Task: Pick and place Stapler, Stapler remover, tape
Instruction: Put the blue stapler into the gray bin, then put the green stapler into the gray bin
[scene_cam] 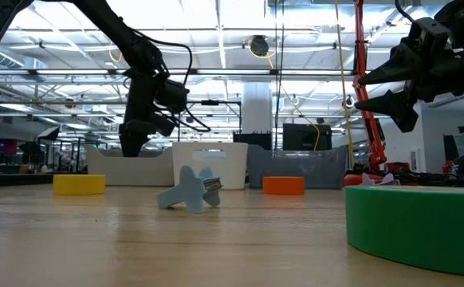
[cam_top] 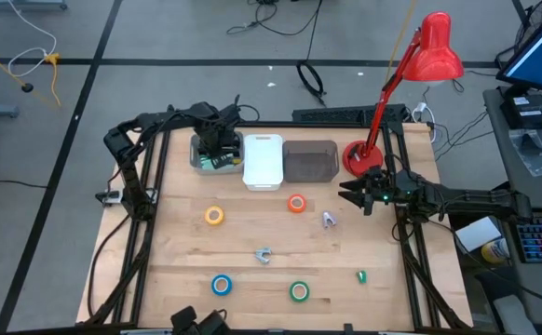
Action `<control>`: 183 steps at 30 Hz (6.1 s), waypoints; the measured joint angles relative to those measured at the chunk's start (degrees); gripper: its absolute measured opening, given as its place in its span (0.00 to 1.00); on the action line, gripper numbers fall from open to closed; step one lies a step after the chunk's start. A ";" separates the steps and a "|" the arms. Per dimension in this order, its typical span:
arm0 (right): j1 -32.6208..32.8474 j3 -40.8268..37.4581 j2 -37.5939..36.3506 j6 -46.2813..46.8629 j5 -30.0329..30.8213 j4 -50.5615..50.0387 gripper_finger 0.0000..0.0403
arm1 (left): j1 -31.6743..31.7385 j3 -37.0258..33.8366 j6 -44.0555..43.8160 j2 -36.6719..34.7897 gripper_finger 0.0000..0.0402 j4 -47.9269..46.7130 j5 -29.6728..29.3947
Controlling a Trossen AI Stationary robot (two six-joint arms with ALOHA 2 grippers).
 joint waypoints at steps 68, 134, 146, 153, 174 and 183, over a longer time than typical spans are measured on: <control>0.00 -0.01 0.01 1.09 -0.34 0.55 0.57 | -31.35 0.13 -40.18 -37.18 0.40 13.00 9.19; 52.06 34.01 44.73 90.05 -12.00 -33.57 0.06 | -46.79 -49.92 -35.98 -78.31 0.40 49.59 5.75; 59.51 33.23 44.78 95.88 -4.48 -32.52 0.11 | -46.79 -49.92 -34.21 -78.31 0.40 49.35 5.68; 59.70 30.78 44.78 91.75 -4.46 -26.61 0.16 | -46.79 -49.92 -33.71 -78.31 0.40 49.39 5.47; 59.63 22.91 44.75 93.65 -1.20 -20.26 0.57 | -46.79 -49.92 -33.12 -78.29 0.40 49.44 5.25; 58.45 21.15 44.75 95.11 0.13 -20.53 0.59 | -46.79 -49.92 -32.91 -78.29 0.40 48.98 5.21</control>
